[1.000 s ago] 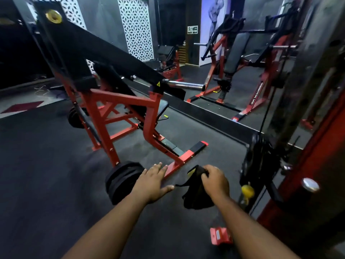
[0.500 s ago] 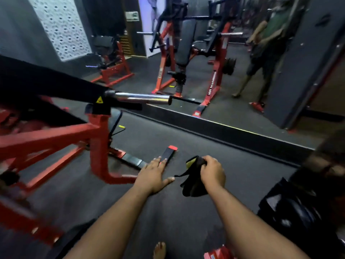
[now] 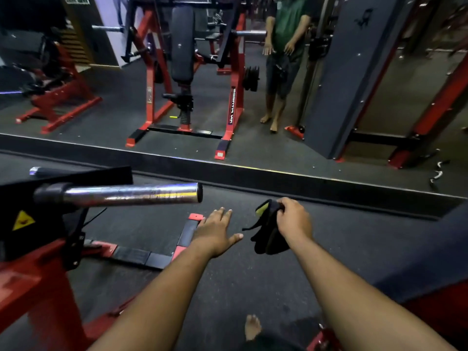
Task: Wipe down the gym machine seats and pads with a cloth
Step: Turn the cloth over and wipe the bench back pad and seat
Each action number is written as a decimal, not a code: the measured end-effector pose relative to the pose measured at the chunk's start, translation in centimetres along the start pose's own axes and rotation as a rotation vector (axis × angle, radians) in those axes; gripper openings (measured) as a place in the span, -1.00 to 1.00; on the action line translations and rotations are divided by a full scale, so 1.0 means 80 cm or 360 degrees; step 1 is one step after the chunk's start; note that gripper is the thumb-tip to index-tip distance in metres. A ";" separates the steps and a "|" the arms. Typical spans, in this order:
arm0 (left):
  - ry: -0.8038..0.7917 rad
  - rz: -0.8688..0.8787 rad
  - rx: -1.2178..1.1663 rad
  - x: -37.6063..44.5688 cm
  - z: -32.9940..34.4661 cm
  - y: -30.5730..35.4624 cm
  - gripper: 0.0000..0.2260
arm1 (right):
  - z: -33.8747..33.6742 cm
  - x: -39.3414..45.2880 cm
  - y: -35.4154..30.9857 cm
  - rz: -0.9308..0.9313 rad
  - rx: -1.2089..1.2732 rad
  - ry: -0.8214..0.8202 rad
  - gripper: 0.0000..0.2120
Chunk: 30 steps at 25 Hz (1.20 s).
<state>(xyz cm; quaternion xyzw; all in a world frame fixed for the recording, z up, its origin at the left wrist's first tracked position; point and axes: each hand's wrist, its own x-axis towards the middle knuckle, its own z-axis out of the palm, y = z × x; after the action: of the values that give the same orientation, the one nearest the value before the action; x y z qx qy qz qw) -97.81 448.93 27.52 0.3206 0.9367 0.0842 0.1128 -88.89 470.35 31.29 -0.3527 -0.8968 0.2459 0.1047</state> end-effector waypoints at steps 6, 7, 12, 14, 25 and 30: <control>0.0073 -0.0243 -0.0141 0.151 0.029 -0.055 -0.21 | 0.101 0.194 -0.044 -0.0240 -0.0064 -0.0239 -0.75; 0.0091 -0.0330 -0.0172 0.172 0.037 -0.064 -0.22 | 0.118 0.221 -0.051 -0.0309 -0.0080 -0.0310 -0.76; 0.0114 -0.0962 -0.0366 0.273 0.052 -0.072 -0.23 | 0.176 0.388 -0.107 -0.0752 -0.0239 -0.0687 -0.73; 0.0133 -0.1136 -0.0415 0.305 0.049 -0.072 -0.21 | 0.188 0.443 -0.140 -0.0918 -0.0255 -0.0742 -0.71; 0.0246 -0.1481 -0.0466 0.459 -0.038 -0.196 -0.20 | 0.285 0.628 -0.327 -0.1405 -0.0112 -0.0955 -0.71; 0.0295 -0.1540 -0.0454 0.535 -0.088 -0.325 -0.21 | 0.343 0.703 -0.453 -0.1512 0.0028 -0.1051 -0.70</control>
<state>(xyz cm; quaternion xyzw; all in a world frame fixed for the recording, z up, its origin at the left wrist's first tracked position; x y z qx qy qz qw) -147.71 454.57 21.55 -0.1771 0.9631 0.1773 0.0979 -160.88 475.86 27.23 0.1849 -0.9398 0.2764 -0.0790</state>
